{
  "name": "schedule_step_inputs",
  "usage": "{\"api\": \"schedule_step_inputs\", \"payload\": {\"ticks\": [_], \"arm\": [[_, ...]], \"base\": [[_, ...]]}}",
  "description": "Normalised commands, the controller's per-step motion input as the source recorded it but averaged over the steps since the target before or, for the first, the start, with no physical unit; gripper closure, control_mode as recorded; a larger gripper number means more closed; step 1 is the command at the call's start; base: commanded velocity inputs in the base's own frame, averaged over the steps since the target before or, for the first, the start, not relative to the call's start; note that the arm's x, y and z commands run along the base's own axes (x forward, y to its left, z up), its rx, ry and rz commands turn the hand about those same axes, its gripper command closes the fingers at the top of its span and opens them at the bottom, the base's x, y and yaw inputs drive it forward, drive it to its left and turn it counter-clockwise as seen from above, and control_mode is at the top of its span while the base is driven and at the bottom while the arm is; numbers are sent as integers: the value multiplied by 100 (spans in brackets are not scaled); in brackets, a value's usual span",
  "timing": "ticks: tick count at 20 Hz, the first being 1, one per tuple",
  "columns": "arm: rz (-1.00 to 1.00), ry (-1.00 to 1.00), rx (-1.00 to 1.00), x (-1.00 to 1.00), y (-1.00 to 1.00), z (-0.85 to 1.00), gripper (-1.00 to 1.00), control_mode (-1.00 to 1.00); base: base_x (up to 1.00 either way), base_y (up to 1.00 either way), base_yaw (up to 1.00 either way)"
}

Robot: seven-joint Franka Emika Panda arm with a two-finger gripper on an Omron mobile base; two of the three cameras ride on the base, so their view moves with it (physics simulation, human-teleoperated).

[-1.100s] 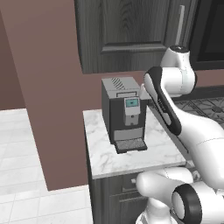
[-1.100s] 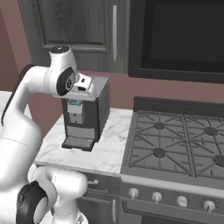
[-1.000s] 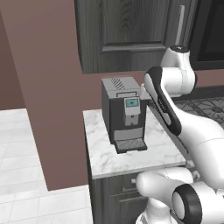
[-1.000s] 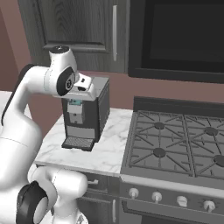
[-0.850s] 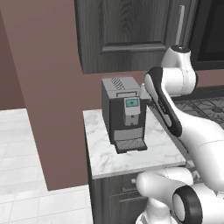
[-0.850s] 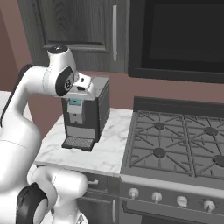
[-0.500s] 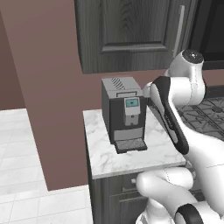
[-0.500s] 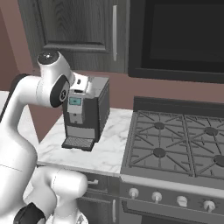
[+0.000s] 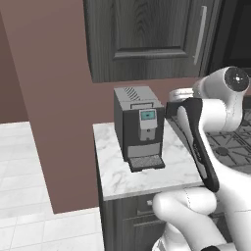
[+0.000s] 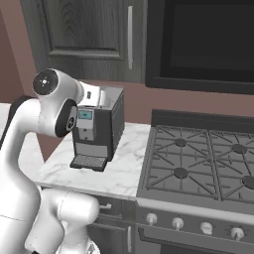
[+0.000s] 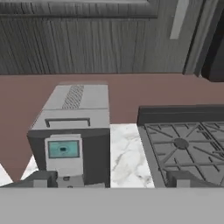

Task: Move the shaker and mayonnaise from the cabinet to the dining counter.

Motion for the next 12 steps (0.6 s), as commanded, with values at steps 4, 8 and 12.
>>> {"api": "schedule_step_inputs", "payload": {"ticks": [4,8,12], "arm": [[-12,-11,2,-6,-18,57,-100,-100],[-14,-3,5,-10,-14,50,-100,-100],[-10,-1,4,-9,-13,40,-100,-100]], "base": [[0,0,0],[0,0,0],[0,0,0]]}}
